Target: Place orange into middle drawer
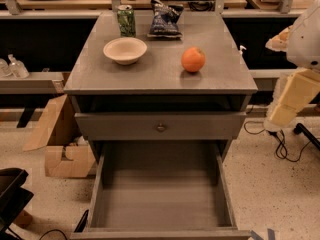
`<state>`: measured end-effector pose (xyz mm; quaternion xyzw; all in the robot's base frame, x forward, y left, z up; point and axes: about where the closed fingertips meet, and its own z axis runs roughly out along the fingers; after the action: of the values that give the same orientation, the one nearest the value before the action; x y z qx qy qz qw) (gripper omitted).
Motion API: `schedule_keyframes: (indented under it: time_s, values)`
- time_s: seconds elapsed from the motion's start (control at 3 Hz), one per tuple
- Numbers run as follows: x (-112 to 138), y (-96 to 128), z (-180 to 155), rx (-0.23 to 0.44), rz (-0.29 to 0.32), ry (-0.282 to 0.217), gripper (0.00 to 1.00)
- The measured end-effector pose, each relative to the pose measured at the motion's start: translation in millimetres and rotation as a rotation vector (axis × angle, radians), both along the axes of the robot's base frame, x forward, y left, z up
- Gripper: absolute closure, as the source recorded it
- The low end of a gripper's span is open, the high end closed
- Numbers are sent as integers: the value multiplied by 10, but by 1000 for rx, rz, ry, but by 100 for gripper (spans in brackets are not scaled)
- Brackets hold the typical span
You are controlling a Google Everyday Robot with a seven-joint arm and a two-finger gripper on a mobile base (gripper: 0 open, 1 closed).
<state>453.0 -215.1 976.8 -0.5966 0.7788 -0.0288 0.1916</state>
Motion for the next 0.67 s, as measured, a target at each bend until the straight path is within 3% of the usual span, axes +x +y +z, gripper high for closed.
schedule_keyframes:
  time_s: [0.67]
  values:
    - [750,167,-174,182,-26,-37,0]
